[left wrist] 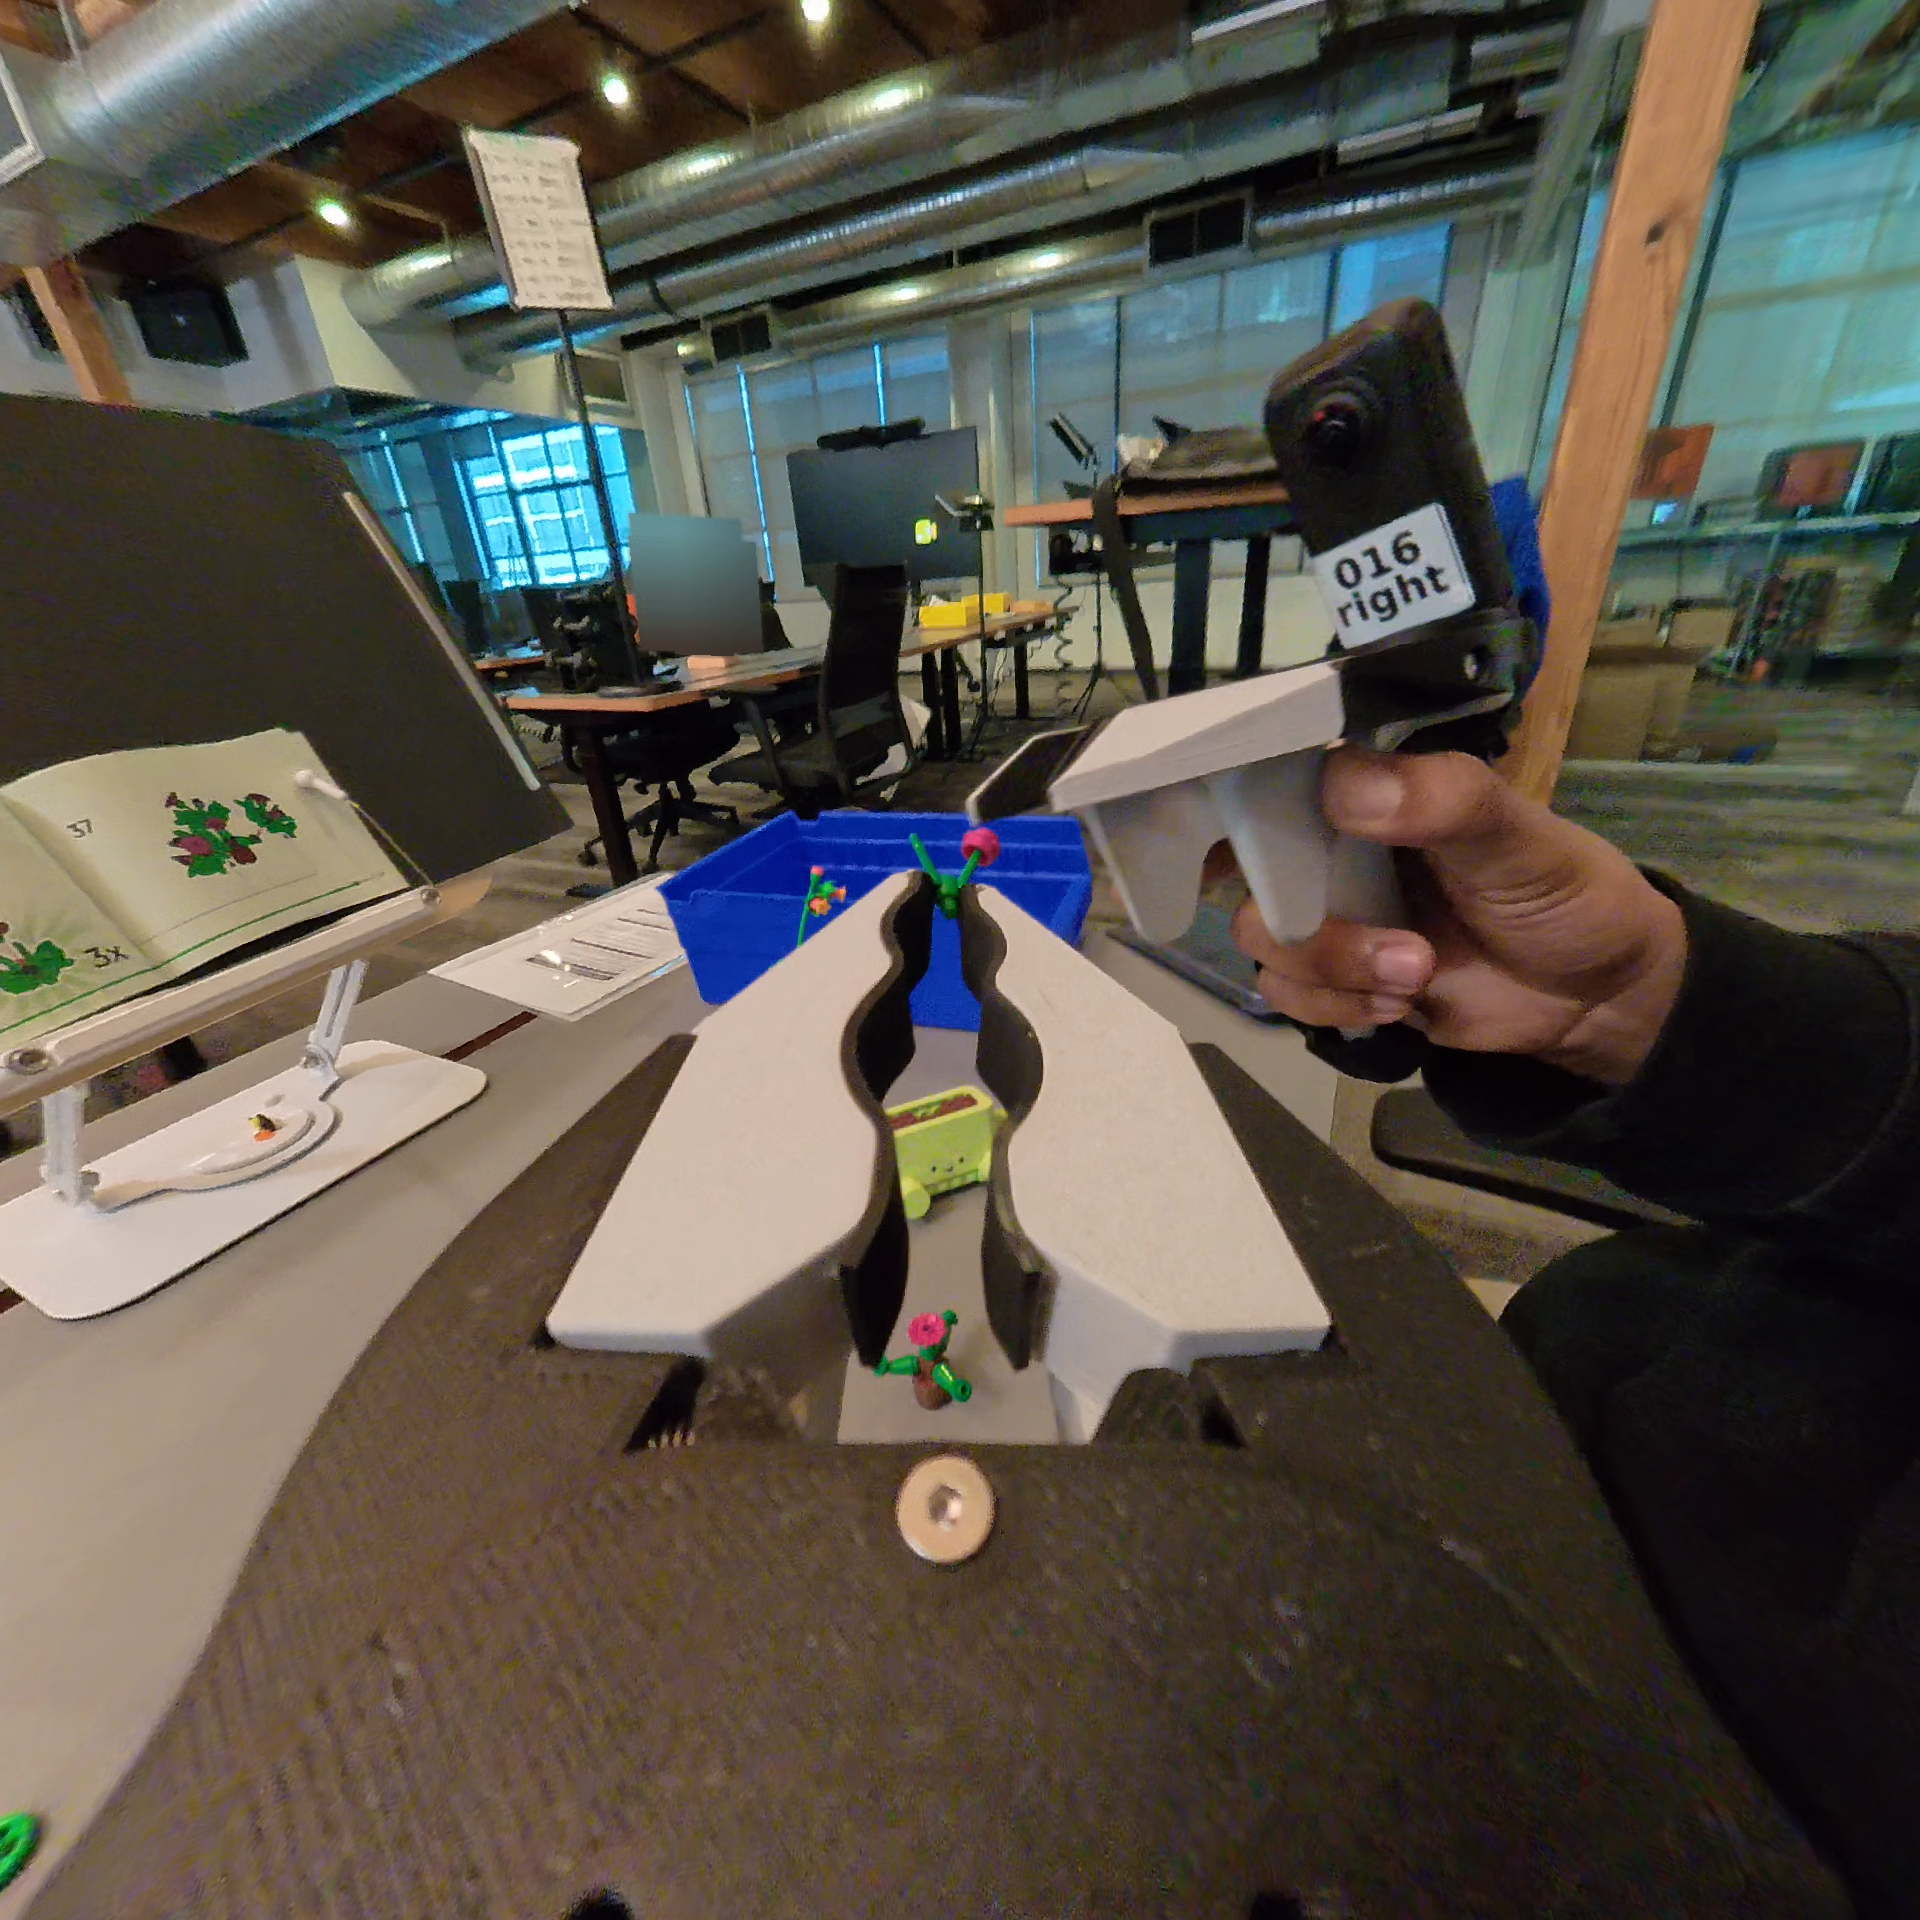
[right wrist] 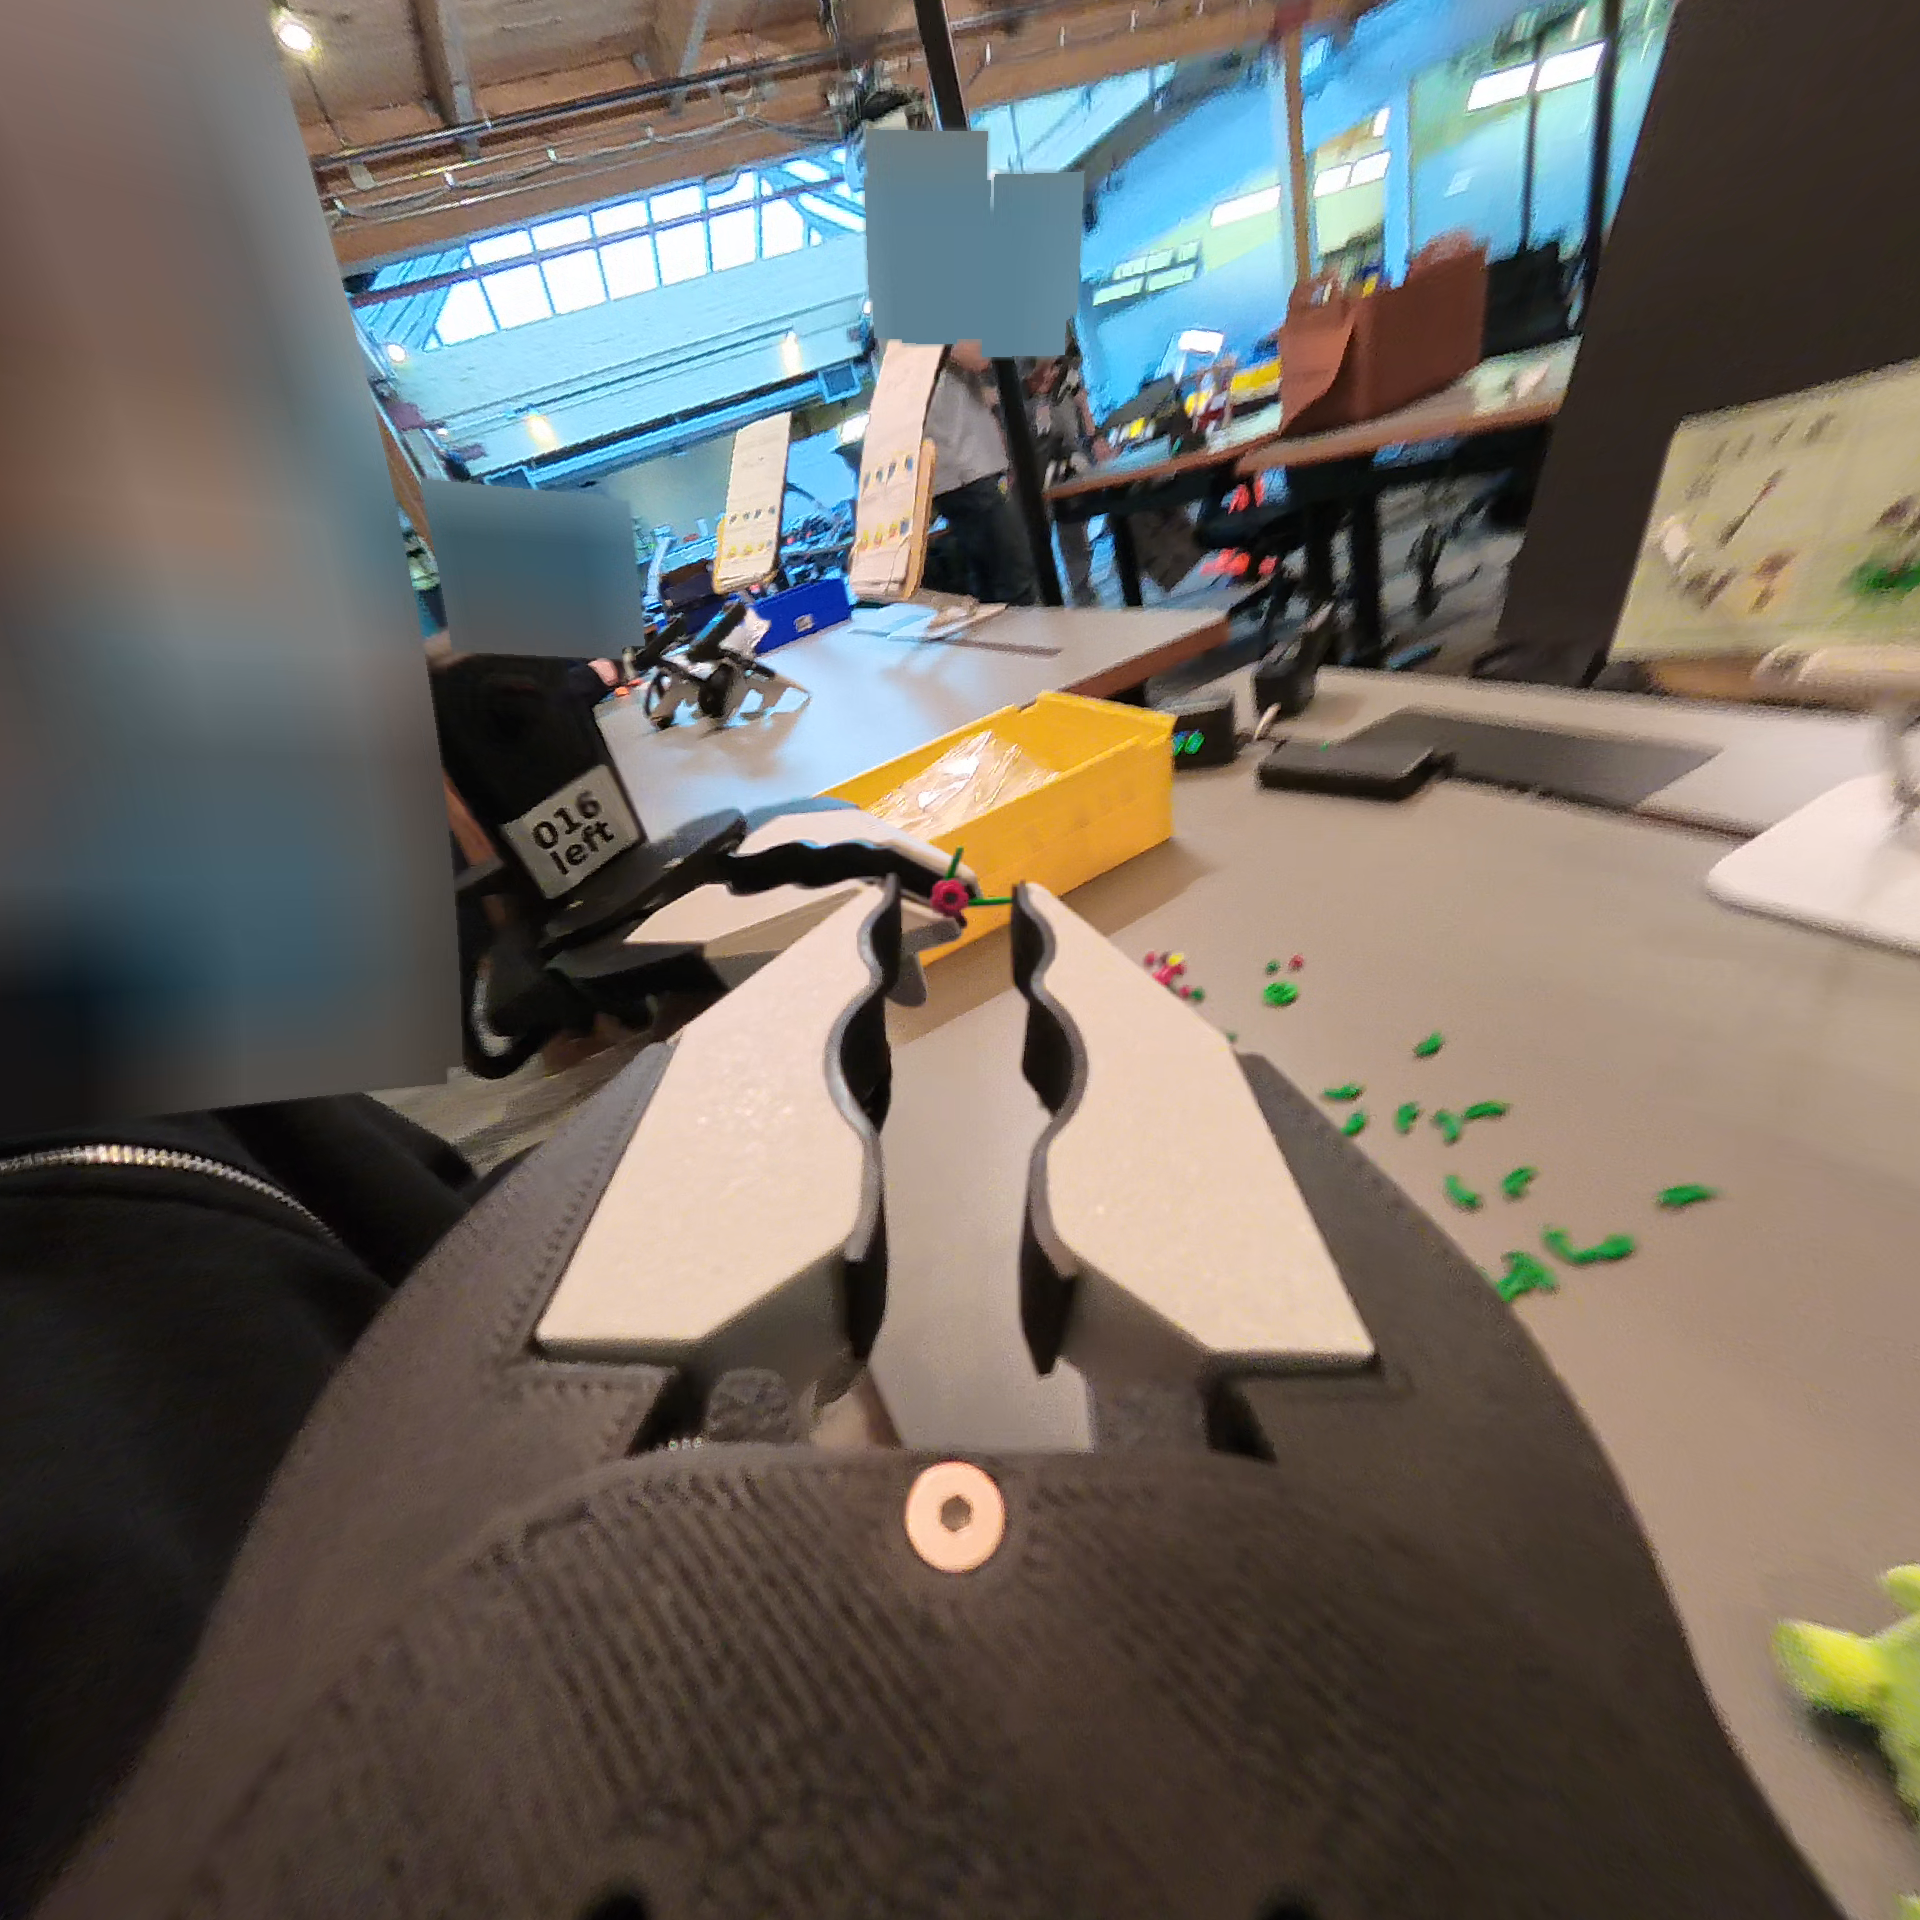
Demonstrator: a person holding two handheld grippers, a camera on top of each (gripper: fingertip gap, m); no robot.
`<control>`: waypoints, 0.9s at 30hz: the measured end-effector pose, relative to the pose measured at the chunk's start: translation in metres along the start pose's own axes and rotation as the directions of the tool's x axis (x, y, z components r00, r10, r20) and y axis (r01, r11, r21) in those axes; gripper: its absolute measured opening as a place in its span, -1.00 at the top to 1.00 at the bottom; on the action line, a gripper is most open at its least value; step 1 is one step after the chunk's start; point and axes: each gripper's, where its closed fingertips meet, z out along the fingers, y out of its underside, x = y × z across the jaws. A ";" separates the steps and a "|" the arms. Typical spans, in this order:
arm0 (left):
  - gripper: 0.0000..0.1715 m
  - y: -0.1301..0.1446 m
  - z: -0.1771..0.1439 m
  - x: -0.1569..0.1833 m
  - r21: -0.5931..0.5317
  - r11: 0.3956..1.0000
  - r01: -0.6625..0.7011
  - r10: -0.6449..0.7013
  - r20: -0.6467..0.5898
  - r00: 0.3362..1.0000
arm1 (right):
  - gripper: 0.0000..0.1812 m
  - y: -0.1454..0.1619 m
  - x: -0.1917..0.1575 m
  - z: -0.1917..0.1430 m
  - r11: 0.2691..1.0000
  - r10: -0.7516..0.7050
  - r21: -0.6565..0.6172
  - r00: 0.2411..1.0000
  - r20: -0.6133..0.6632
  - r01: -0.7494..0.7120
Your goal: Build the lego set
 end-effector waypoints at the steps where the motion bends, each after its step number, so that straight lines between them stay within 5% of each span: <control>1: 0.98 -0.001 -0.003 -0.003 0.021 1.000 0.020 -0.020 -0.006 1.000 | 0.79 -0.004 -0.001 -0.002 1.000 -0.023 0.016 1.000 -0.005 0.023; 5: 0.98 -0.018 -0.021 -0.005 0.208 0.956 0.209 -0.168 -0.199 0.965 | 0.76 -0.017 -0.001 -0.014 0.992 -0.096 0.081 0.995 -0.028 0.098; 9: 0.99 -0.035 -0.046 -0.013 0.339 0.774 0.535 -0.342 -0.488 0.803 | 0.76 -0.012 0.000 -0.013 0.988 -0.133 0.075 0.990 -0.045 0.136; 11: 0.98 -0.033 -0.048 -0.022 0.334 0.707 0.624 -0.404 -0.534 0.743 | 0.76 -0.007 0.000 -0.011 0.988 -0.141 0.061 0.989 -0.043 0.143; 19: 0.98 -0.050 -0.068 -0.008 0.323 0.573 0.753 -0.325 -0.754 0.571 | 0.78 -0.009 0.003 -0.021 0.982 -0.164 0.080 0.984 -0.067 0.169; 27: 0.98 -0.053 -0.070 -0.003 0.316 0.579 0.752 -0.302 -0.773 0.557 | 0.78 -0.009 0.005 -0.023 0.984 -0.147 0.093 0.987 -0.059 0.152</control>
